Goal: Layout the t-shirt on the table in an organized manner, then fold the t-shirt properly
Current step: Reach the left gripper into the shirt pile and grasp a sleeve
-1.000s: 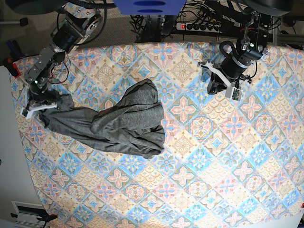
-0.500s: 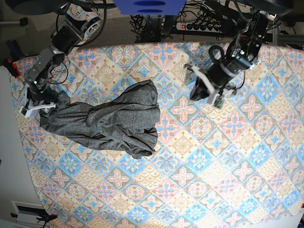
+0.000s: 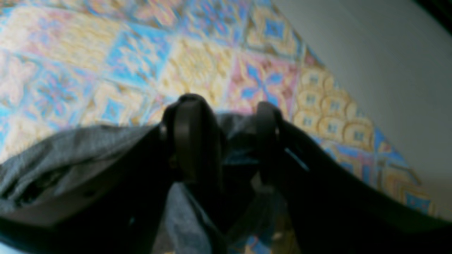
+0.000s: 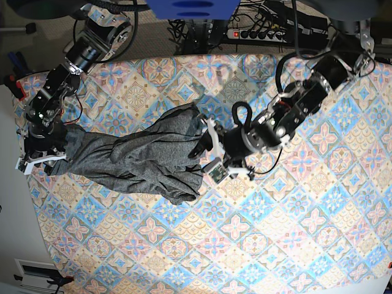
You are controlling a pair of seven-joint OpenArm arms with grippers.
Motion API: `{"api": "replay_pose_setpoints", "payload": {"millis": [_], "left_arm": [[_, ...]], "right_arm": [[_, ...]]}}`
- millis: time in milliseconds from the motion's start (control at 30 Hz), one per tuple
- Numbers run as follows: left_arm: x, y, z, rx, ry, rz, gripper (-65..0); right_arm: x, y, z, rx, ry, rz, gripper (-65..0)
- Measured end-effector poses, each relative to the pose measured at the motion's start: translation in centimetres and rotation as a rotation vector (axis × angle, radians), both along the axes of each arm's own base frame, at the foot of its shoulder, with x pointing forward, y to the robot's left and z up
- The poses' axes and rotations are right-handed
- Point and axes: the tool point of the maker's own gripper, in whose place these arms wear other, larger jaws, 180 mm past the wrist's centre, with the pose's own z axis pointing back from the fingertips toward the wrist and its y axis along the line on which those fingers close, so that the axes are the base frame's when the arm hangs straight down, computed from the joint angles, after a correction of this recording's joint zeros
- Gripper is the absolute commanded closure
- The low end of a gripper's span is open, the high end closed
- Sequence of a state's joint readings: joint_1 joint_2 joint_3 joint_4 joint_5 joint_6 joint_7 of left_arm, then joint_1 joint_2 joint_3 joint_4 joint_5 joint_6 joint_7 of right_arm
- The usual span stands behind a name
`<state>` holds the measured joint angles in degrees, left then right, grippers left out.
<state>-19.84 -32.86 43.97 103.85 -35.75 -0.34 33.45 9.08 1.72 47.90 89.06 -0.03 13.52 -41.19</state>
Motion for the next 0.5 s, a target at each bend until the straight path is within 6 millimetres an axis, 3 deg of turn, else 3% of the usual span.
{"api": "replay_pose_setpoints", "payload": {"millis": [100, 167, 233, 400, 500], "left_arm": [[1.2, 0.0, -1.9, 0.066, 0.023, 0.011, -26.8], [0.8, 0.5, -4.3, 0.156, 0.120, 0.009, -26.9], [0.4, 0.2, -5.5, 0.203, 0.183, 0.004, -26.9], [0.7, -2.7, -4.2, 0.196, 0.156, -0.109, -26.9], [0.6, -3.1, -5.6, 0.223, 0.178, -0.111, -26.9]], "right_arm": [[-0.7, 0.9, -1.1, 0.030, 0.027, -0.009, -23.2], [-0.7, 1.4, -1.2, 0.037, 0.023, -0.007, -23.1], [-0.9, 1.4, -1.1, 0.030, 0.011, -0.005, -23.0], [-1.6, 1.5, -2.0, 0.039, 0.041, -0.012, -22.9], [-1.5, 1.7, -1.9, 0.036, 0.038, -0.004, -22.9]]}}
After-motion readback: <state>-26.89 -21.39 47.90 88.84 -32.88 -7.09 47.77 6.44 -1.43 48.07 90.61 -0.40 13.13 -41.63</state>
